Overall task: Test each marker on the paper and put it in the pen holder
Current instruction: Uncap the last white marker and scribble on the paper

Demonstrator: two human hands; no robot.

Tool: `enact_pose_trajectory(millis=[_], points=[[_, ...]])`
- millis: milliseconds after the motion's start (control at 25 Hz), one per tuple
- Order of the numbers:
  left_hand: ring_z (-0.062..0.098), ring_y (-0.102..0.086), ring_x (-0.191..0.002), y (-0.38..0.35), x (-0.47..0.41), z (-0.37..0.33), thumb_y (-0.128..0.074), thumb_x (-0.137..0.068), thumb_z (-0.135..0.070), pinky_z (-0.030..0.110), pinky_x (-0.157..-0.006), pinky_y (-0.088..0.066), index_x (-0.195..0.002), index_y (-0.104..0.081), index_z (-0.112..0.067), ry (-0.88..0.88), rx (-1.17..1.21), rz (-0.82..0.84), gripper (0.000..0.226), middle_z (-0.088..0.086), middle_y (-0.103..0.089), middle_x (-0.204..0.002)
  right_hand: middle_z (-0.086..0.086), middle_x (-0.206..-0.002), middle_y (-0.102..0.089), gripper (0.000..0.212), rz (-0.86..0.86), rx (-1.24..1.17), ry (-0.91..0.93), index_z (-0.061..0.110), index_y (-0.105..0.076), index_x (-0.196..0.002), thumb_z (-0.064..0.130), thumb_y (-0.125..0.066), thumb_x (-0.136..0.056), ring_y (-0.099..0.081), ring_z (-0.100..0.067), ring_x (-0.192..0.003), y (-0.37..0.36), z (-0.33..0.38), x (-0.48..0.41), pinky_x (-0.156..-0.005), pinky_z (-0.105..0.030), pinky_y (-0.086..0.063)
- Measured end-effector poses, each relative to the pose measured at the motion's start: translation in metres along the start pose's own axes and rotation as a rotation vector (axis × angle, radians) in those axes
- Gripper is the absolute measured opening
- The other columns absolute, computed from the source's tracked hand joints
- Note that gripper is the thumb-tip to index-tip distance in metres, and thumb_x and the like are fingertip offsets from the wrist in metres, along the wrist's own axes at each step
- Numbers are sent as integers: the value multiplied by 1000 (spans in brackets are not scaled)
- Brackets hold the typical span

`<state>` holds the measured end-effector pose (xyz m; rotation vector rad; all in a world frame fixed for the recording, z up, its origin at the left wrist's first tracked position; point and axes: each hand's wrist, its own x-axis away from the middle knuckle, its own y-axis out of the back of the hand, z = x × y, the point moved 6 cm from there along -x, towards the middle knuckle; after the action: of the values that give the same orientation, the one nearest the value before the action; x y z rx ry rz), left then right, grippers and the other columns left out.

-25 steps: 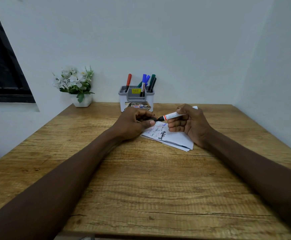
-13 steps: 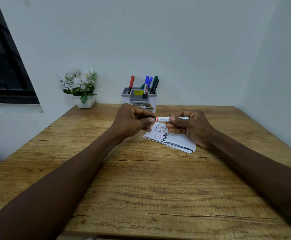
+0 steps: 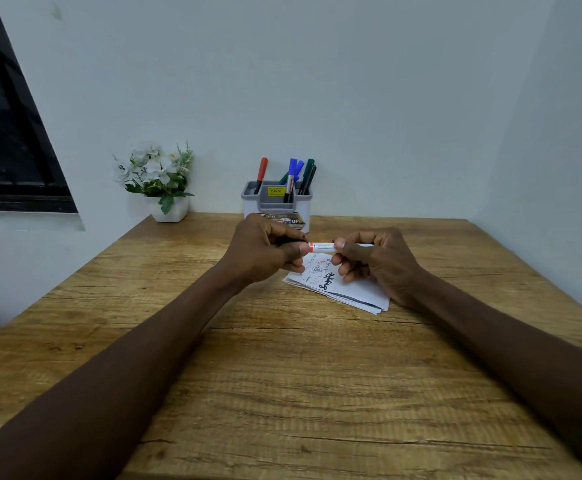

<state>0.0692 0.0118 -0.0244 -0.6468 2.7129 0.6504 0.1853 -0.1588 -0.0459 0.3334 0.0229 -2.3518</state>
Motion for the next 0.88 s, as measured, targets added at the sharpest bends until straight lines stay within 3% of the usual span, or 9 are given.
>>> enact_pose_trajectory(millis=[160, 360, 440, 520, 640, 720, 800, 880], points=[[25, -78, -73, -9, -1, 0, -80, -82, -9, 28, -65, -63, -111, -75, 1, -9, 10, 81, 31, 16, -78, -93, -15, -81, -79, 25, 88, 297, 113, 0, -79, -95, 24, -76, -93, -72, -20, -60, -13, 6, -2, -52, -27, -57], [28, -76, -75, -4, -3, 3, -76, -88, -21, 39, -69, -64, -128, -66, -7, 23, 187, -4, 43, 16, -78, -89, -6, -89, -81, 23, 194, 483, 185, 6, -79, -106, 22, -63, -103, -68, -8, -66, -21, 13, -8, -52, -25, -52], [26, -75, -72, 0, -6, 7, -65, -95, -40, 42, -68, -64, -124, -68, -7, 64, 228, -57, 44, 16, -78, -88, -5, -92, -80, 26, 221, 514, 190, 3, -76, -109, 20, -56, -107, -64, 0, -69, -27, 14, -11, -59, -18, -49], [24, -73, -70, 4, -7, 12, -50, -101, -49, 41, -66, -64, -116, -72, -9, 110, 245, -134, 48, 16, -77, -86, -3, -98, -80, 24, 174, 495, 171, 7, -73, -111, 22, -54, -108, -62, -1, -72, -24, 17, -16, -67, -23, -48], [8, -70, -74, 7, -8, 15, -59, -101, -35, 26, -71, -60, -110, -76, -17, 26, -127, -164, 26, -2, -77, -87, 2, -106, -80, 19, 85, 387, 147, 14, -63, -120, 25, -57, -107, -73, -10, -97, -9, 25, -27, -83, -34, -54], [-1, -65, -84, -5, -8, 15, -73, -92, -30, 17, -79, -53, -112, -76, -21, -55, -424, -17, 23, -8, -76, -99, -4, -105, -81, 25, 16, 272, 148, 10, -55, -126, 19, -62, -104, -75, -20, -101, -2, 31, -35, -88, -38, -58], [3, -65, -93, -13, -11, 23, -79, -85, -34, 22, -84, -53, -114, -77, -22, -33, -501, 110, 31, -8, -76, -106, -14, -103, -80, 37, -74, 205, 177, 9, -49, -132, 14, -68, -100, -77, -26, -97, 3, 36, -43, -93, -44, -61], [1, -65, -94, -12, -12, 26, -81, -83, -36, 18, -83, -51, -112, -79, -22, -13, -467, 127, 32, -9, -77, -108, -19, -100, -76, 50, -167, 193, 230, 14, -45, -137, 12, -74, -96, -78, -27, -92, 3, 43, -51, -91, -45, -63]])
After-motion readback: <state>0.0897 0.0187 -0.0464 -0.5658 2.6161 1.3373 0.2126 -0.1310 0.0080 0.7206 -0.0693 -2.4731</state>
